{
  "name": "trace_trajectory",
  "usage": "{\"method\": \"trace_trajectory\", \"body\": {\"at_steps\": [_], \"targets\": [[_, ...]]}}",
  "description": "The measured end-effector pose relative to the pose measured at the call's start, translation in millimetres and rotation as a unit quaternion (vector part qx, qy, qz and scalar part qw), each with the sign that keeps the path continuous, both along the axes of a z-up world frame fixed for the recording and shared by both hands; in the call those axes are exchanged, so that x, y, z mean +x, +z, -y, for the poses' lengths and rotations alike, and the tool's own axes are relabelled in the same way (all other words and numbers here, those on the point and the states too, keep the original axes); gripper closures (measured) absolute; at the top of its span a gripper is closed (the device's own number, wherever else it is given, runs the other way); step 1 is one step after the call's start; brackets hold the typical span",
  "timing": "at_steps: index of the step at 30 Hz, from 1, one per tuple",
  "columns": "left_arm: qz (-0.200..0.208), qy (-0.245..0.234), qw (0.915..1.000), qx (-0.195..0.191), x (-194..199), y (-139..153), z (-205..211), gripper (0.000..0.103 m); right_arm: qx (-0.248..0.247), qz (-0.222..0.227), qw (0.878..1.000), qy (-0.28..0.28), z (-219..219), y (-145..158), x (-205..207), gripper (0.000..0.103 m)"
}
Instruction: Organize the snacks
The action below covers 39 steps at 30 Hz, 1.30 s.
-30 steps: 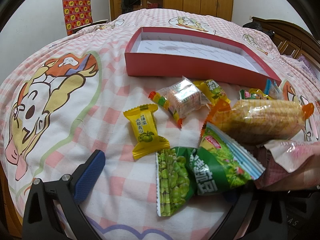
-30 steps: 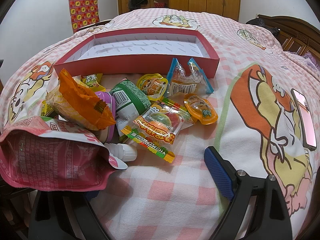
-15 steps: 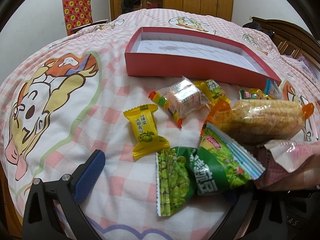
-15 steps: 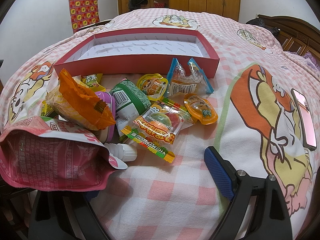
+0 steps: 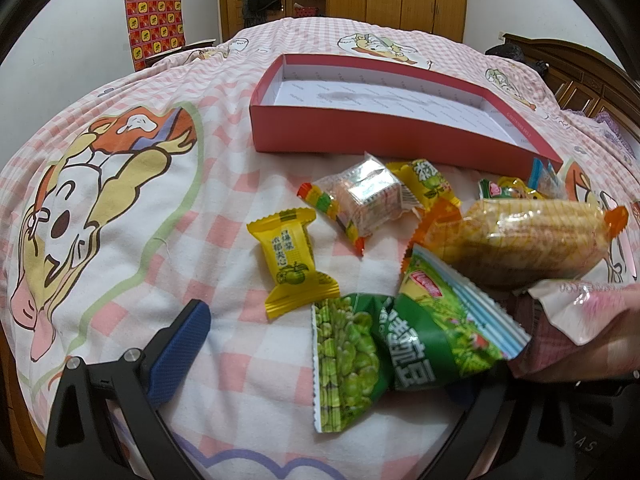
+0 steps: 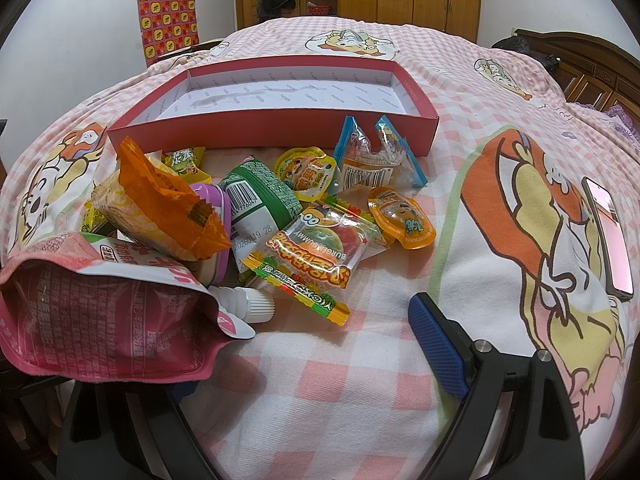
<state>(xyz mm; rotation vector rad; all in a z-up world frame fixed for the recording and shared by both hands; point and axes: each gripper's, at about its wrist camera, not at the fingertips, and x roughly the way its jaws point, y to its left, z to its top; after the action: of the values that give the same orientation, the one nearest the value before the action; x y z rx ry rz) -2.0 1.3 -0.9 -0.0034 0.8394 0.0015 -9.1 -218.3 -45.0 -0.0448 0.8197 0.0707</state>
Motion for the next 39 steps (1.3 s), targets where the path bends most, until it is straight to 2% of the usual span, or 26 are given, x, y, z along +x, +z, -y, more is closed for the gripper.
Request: {"method": "trace_trajectory", "body": {"at_steps": [4, 10, 20, 24, 28, 33, 39], "targets": [[-0.003, 0.0, 1.0, -0.001, -1.1, 0.9, -1.5, 0.001, 0.001, 0.0, 1.0, 0.0, 0.1, -0.1, -0.4, 0.01], [-0.02, -0.014, 0.9997, -0.009, -4.8, 5.7, -2.5, 0.001, 0.03, -0.004, 0.999, 0.019, 9.0, 10.0, -1.6, 0.01], [-0.03, -0.058, 0.9973, -0.034, -21.1, 22.2, -12.1, 0.003, 0.016, 0.006, 0.998, 0.053, 20.0, 28.5, -20.9, 0.01], [-0.032, -0.068, 0.996, -0.048, -28.4, 28.3, -20.6, 0.008, 0.02, 0.004, 0.998, 0.062, 25.6, 33.7, -23.6, 0.01], [-0.021, -0.074, 0.996, -0.046, -37.7, 38.0, -28.2, 0.01, 0.017, 0.0, 0.997, 0.081, 28.5, 37.1, -29.1, 0.01], [0.004, -0.085, 0.996, -0.028, -47.7, 53.8, -33.5, 0.013, -0.013, 0.009, 0.995, 0.102, 26.6, 39.5, -40.6, 0.01], [0.021, -0.086, 0.9956, -0.03, -42.2, 68.3, -37.4, 0.017, -0.026, 0.011, 0.992, 0.119, 32.9, 47.3, -45.2, 0.01]]}}
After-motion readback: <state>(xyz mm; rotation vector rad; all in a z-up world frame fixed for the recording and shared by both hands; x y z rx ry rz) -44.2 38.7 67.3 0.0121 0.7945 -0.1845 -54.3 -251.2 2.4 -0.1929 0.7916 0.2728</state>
